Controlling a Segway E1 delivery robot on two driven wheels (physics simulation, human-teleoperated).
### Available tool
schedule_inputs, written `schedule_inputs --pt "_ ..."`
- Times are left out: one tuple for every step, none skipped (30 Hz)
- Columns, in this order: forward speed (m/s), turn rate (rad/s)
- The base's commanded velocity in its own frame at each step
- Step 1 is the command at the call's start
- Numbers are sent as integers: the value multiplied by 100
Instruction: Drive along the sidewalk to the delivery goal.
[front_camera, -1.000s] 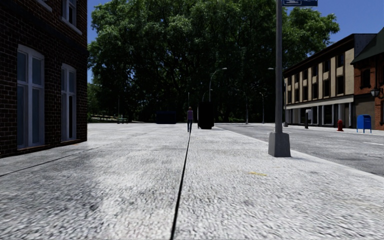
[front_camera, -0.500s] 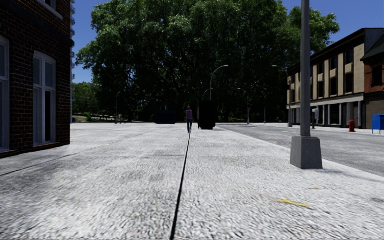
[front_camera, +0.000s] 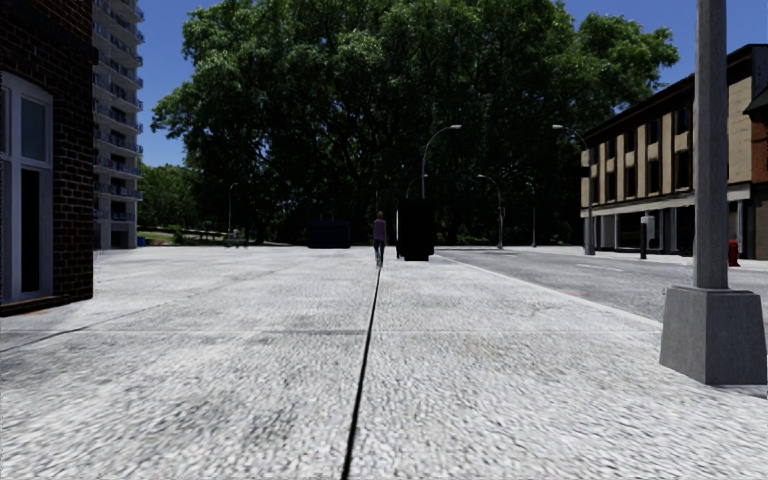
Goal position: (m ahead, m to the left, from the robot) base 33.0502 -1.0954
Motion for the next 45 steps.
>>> schedule_inputs --pt "200 0" --pt "200 0" --pt "200 0" --pt "200 0" --pt "200 0" --pt "200 0" --pt "200 0" --pt "200 0" --pt "200 0" --pt "200 0" --pt "200 0" --pt "200 0" --pt "200 0" --pt "200 0" --pt "200 0" --pt "200 0" --pt "200 0" --pt "200 0" --pt "200 0" --pt "200 0" --pt "200 0" --pt "200 0" --pt "200 0" --pt "200 0" --pt "200 0" --pt "200 0" --pt "200 0" --pt "200 0" --pt "200 0" --pt "200 0" --pt "200 0" --pt "200 0" --pt "200 0" --pt "200 0" --pt "200 0" --pt "200 0" --pt "200 0" --pt "200 0" --pt "200 0" --pt "200 0" --pt "200 0" --pt "200 0" --pt "200 0" --pt "200 0" --pt "200 0"
